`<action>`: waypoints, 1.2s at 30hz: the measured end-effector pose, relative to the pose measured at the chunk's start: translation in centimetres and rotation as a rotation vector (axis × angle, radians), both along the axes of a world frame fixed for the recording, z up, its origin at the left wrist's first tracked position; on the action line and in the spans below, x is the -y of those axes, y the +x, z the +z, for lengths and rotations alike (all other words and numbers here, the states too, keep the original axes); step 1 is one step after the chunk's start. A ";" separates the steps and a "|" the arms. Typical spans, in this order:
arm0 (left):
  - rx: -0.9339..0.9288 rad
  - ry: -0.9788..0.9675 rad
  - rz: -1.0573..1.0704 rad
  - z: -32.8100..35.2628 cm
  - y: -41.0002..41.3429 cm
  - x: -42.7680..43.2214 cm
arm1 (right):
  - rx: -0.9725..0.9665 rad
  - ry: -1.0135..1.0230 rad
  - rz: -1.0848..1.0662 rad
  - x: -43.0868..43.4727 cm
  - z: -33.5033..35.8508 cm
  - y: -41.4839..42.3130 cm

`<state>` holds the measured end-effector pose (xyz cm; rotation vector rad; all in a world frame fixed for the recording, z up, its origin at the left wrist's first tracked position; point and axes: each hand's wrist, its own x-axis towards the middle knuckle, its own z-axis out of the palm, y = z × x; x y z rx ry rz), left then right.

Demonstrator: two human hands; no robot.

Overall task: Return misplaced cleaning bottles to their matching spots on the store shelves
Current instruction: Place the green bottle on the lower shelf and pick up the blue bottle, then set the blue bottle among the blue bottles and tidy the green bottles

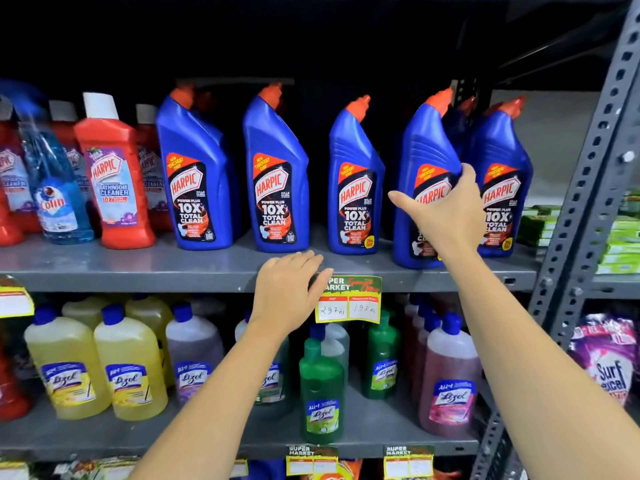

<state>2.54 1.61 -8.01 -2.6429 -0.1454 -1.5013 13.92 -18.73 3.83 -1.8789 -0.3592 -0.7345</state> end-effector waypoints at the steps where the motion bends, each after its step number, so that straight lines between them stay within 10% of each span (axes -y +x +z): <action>1: 0.000 -0.007 -0.004 0.0 0.0 0.0 | -0.013 -0.033 -0.007 -0.2 0.1 0.1; 36: -0.041 -0.040 0.039 -0.1 -0.1 0.1 | -0.147 -0.197 0.106 -0.5 -4.7 2.5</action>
